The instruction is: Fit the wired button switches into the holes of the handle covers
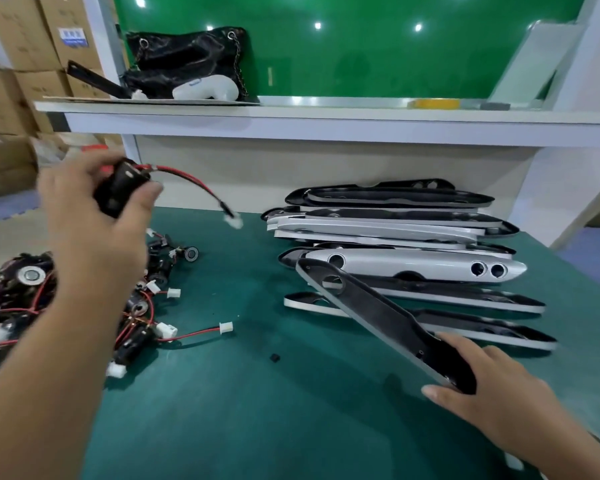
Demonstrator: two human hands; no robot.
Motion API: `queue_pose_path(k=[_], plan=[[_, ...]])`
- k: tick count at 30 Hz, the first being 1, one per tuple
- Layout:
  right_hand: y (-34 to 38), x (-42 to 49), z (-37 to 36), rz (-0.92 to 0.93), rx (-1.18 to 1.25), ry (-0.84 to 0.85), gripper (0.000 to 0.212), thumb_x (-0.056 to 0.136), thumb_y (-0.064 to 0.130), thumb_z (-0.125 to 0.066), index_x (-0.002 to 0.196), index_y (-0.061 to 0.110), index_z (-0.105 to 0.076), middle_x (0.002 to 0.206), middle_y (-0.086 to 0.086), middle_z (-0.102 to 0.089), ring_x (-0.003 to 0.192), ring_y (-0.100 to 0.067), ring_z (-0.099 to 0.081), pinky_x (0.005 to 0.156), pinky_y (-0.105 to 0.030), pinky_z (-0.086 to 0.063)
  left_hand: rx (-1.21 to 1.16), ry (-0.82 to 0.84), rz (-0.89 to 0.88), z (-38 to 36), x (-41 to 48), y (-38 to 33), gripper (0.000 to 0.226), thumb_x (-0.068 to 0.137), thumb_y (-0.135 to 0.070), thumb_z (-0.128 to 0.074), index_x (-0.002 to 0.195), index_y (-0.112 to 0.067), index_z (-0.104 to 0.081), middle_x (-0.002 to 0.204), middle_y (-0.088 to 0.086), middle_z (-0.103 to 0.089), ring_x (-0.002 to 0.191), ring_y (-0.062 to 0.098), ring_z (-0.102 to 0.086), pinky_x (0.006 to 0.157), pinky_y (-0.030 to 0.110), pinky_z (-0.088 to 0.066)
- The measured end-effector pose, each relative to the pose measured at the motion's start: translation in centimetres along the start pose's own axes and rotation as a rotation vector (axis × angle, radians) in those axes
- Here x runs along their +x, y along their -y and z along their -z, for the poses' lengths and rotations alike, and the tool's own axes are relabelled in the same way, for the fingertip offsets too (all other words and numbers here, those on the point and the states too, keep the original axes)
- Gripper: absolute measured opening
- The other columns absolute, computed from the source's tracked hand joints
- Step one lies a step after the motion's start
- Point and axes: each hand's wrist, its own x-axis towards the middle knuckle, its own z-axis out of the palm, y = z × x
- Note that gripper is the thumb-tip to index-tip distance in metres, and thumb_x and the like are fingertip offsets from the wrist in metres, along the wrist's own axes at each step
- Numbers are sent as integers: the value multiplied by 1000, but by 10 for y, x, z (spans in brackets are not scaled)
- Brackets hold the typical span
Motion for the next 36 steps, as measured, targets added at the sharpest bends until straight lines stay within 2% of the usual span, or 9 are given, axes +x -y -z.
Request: queue_pose_path(k=[5,10,15,18,20,26,29,32,36], plan=[[2,0,-2,16,-77,5,78,71,83,-39,137,56,-5,103,18,-38,94,-8,-42,86,-30,-41,-127,-22,54,-27,-54,-31,29,76,-47,-62,99,-52,-45,102,-13,-47,88,-8,-48,82,2,-36],[2,0,-3,26,-98,-31,78,71,82,-41,137,57,-5,100,19,-37,92,-7,-40,83,-29,-39,-109,83,17,-42,-86,-31,37,75,-36,-66,109,-34,-52,102,-46,-40,98,5,-44,85,-3,-28],[1,-2,-1,-2,48,-24,73,76,77,-38,141,55,-13,104,21,-31,82,3,-45,64,-15,-36,-217,-63,112,-36,-84,-12,28,78,-41,-62,100,-48,-47,109,-6,-49,93,-4,-49,90,12,-39],[-7,-4,11,47,164,-31,38,65,83,-25,90,60,-42,79,11,-52,61,2,-51,52,-17,-36,-286,-142,106,-30,-82,-4,31,83,-32,-63,108,-41,-46,113,9,-47,94,-7,-50,89,10,-40],[-17,-5,17,126,306,40,58,62,86,-26,91,40,-48,77,9,-63,64,1,-58,64,-25,-49,-319,-151,112,-30,-82,-3,31,85,-30,-63,109,-39,-46,114,10,-47,96,-4,-50,90,10,-40],[-14,-8,13,227,862,577,56,66,73,-64,115,53,-49,104,-7,-71,92,-29,-70,84,-37,-55,-337,-124,21,-30,-88,-16,33,86,-28,-63,110,-44,-46,109,0,-47,96,-1,-49,91,17,-40],[-15,-8,11,217,994,643,54,69,64,-70,118,50,-53,105,-17,-69,94,-38,-67,86,-39,-54,-305,-77,34,-30,-92,-22,36,83,-34,-62,107,-56,-47,108,-4,-45,96,-2,-49,91,17,-40],[-17,-7,13,202,1050,648,51,70,58,-71,118,49,-55,104,-20,-69,97,-41,-65,87,-40,-53,-248,-43,-20,-31,-95,-26,32,81,-34,-61,107,-46,-46,102,-11,-44,96,-12,-46,90,9,-36],[-15,-7,16,194,1042,603,42,77,55,-65,117,45,-57,102,-22,-68,94,-42,-66,79,-36,-55,-314,-71,-1,-29,-95,-28,34,83,-32,-63,107,-49,-47,106,0,-46,94,-3,-49,89,17,-39]])
